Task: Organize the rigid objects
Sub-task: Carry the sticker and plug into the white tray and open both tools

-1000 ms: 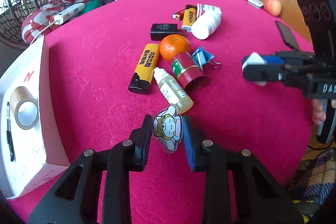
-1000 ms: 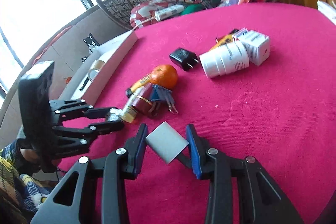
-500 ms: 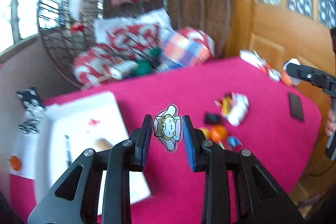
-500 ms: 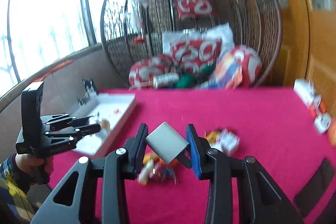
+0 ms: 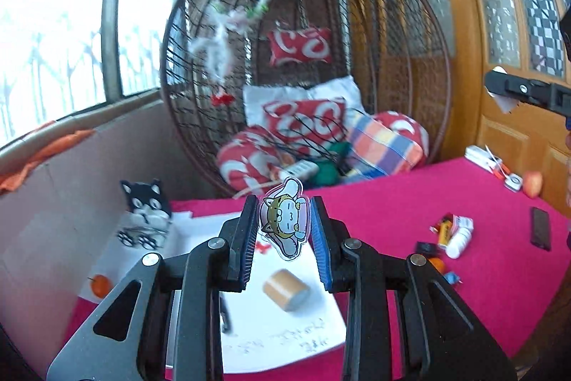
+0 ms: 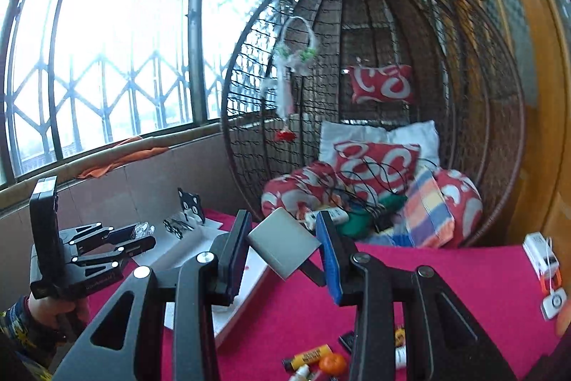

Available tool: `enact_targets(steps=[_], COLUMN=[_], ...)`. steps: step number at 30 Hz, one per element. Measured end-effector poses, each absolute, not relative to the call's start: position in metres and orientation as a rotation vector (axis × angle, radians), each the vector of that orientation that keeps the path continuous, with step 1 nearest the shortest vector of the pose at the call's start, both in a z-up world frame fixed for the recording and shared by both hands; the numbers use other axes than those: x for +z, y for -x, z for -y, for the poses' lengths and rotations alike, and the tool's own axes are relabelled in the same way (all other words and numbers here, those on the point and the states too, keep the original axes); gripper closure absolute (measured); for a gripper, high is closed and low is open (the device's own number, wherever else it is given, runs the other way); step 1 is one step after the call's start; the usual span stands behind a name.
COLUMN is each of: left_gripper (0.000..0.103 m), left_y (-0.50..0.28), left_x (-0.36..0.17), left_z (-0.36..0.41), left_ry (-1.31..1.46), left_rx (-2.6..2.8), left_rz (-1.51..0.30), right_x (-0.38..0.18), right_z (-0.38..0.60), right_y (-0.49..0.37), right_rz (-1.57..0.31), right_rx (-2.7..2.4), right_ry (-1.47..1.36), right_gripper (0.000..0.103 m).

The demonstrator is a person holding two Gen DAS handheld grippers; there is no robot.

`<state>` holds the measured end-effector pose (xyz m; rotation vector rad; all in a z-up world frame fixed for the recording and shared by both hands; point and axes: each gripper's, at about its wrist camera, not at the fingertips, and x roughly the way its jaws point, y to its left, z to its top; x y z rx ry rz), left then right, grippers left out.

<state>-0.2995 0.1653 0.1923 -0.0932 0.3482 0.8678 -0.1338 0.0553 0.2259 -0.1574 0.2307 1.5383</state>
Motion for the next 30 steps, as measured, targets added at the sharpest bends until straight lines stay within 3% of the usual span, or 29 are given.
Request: enact_targets(steps=[7,23,30], left_gripper=[0.075,0.075,0.075], left_y=[0.312,0.317,0.316], left_x=[0.194,0.166,0.139], left_z=[-0.174,-0.216,-0.284], left_ry=[0.066,0.133,0.367], left_rx=[0.939,1.020,0.981], left_rz=[-0.291,-0.343,-0.411], right_x=[0.231,0.190,0.156], right_z=[-0.103,-0.180,-0.219], right_y=[0.161,0.194,0.197], right_rz=[-0.213,-0.376,-0.505], right_rx=[1.613,1.695,1.702], right_ry=[0.187,0.292,0.341], right_gripper=[0.066,0.066,0.066])
